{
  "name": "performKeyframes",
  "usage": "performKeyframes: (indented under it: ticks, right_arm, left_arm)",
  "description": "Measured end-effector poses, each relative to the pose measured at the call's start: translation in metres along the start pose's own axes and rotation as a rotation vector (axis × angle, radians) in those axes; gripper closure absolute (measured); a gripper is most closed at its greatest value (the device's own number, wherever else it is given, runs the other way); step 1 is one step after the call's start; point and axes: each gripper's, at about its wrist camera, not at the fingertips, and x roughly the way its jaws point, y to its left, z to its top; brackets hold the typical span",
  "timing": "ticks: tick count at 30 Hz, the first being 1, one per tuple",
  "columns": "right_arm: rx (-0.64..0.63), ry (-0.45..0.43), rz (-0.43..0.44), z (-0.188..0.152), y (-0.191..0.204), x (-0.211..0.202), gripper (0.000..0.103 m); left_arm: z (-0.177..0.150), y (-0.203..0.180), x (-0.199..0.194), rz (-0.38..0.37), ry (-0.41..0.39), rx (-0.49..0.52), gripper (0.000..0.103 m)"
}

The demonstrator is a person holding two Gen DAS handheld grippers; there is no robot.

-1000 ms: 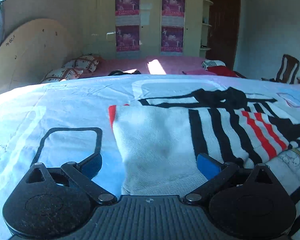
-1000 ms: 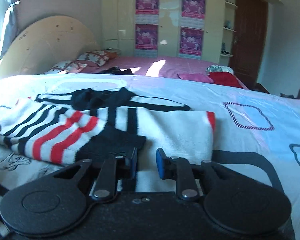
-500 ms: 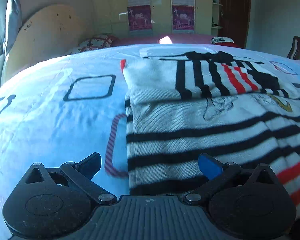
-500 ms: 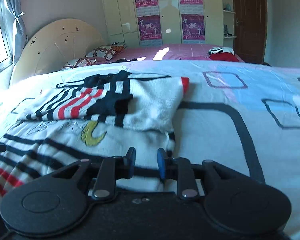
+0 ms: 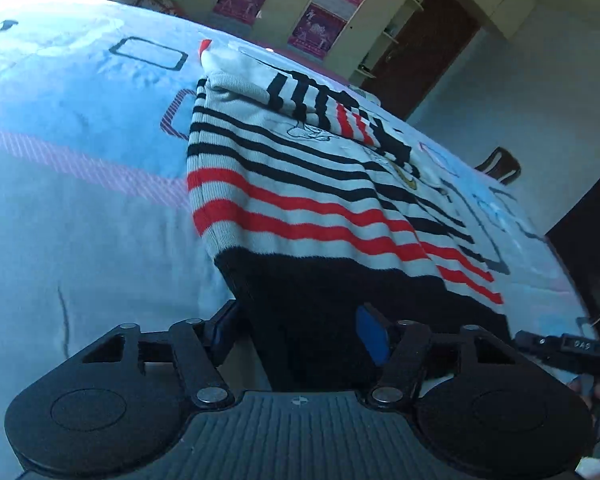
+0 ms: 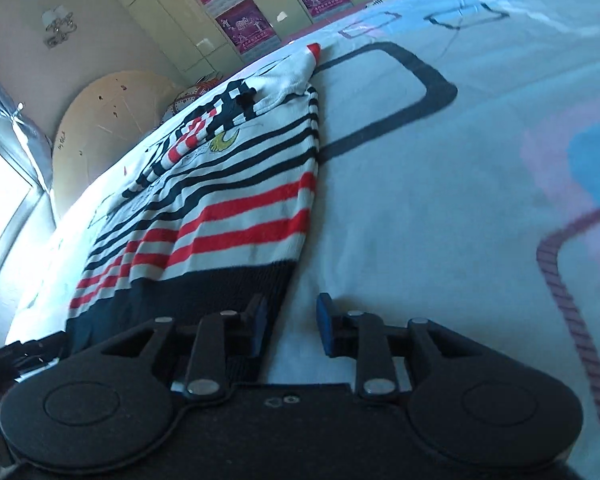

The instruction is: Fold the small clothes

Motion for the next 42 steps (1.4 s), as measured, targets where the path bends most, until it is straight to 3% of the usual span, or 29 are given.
performKeyframes:
  ticks: [9, 11, 15, 18, 19, 20, 27, 30, 33, 36, 42]
  right_arm:
    - [0.183, 0.04, 0.162, -0.013, -0.005, 0.013, 0.076]
    - [0.195, 0.05, 0.184, -0.012, -0.004, 0.018, 0.076]
    - [0.174, 0.054, 0.189, -0.012, 0.004, 0.025, 0.077]
    - [0.146, 0.05, 0.161, -0.011, 0.008, 0.027, 0.093]
    - [0.123, 0.045, 0.14, -0.01, 0.011, 0.027, 0.096]
    - [0.097, 0.036, 0.129, -0.01, 0.015, 0.026, 0.096]
    - [-0.014, -0.09, 0.136, 0.004, 0.038, -0.017, 0.096]
    - [-0.026, -0.087, 0.099, 0.004, 0.037, -0.017, 0.096]
    - [0.035, -0.001, 0.0, -0.01, 0.015, 0.013, 0.097]
    - [0.099, -0.028, 0.033, -0.019, 0.006, 0.012, 0.097]
    - [0.023, -0.074, 0.006, -0.013, 0.021, 0.005, 0.097]
  left_arm:
    - [-0.014, 0.029, 0.017, -0.186, -0.043, -0.258, 0.05]
    - [-0.014, 0.031, 0.02, -0.188, -0.032, -0.262, 0.061]
    - [-0.014, 0.035, 0.023, -0.208, -0.025, -0.254, 0.063]
    - [-0.01, 0.031, 0.023, -0.189, -0.015, -0.229, 0.066]
    - [-0.009, 0.028, 0.024, -0.159, -0.013, -0.205, 0.086]
    - [-0.008, 0.023, 0.025, -0.096, -0.003, -0.167, 0.098]
    - [0.0, 0.022, -0.016, -0.113, -0.138, -0.123, 0.098]
    - [-0.002, 0.04, -0.019, -0.076, -0.11, -0.127, 0.098]
    - [-0.012, 0.056, -0.006, -0.046, -0.077, -0.159, 0.098]
    - [-0.014, 0.061, -0.005, -0.069, -0.09, -0.204, 0.098]
    - [-0.005, 0.054, -0.009, -0.099, -0.12, -0.195, 0.098]
